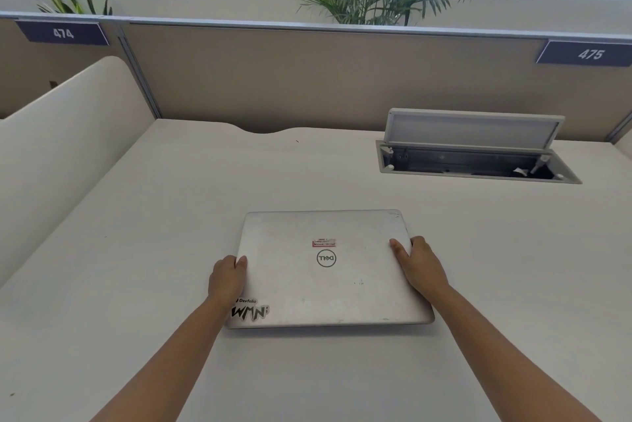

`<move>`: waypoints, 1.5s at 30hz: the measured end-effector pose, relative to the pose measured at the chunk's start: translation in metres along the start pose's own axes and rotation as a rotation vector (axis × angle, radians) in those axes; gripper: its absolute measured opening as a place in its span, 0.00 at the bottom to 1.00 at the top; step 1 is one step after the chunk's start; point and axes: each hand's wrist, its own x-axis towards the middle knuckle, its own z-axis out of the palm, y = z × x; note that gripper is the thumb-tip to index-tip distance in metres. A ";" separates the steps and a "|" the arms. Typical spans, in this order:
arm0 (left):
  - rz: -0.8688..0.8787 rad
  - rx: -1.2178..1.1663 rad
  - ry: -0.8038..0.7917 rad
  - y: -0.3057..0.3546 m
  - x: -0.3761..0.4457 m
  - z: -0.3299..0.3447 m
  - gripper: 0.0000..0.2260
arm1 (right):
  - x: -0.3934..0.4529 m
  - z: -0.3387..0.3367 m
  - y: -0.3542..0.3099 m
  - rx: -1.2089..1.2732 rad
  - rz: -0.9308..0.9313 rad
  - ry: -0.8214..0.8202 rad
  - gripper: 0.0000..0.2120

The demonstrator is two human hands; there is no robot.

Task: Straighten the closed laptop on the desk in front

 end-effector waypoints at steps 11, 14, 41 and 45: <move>0.027 -0.006 -0.001 -0.002 -0.001 0.001 0.13 | -0.001 0.001 0.000 -0.047 -0.012 0.014 0.19; 0.031 0.009 0.007 -0.003 -0.001 0.002 0.13 | -0.001 0.001 -0.001 -0.046 -0.017 0.016 0.19; 0.155 0.165 0.072 -0.008 -0.007 0.003 0.17 | -0.005 0.000 -0.005 -0.108 -0.037 0.025 0.22; 0.179 0.170 0.100 -0.009 -0.009 0.003 0.16 | -0.005 0.000 -0.005 -0.121 -0.030 0.033 0.21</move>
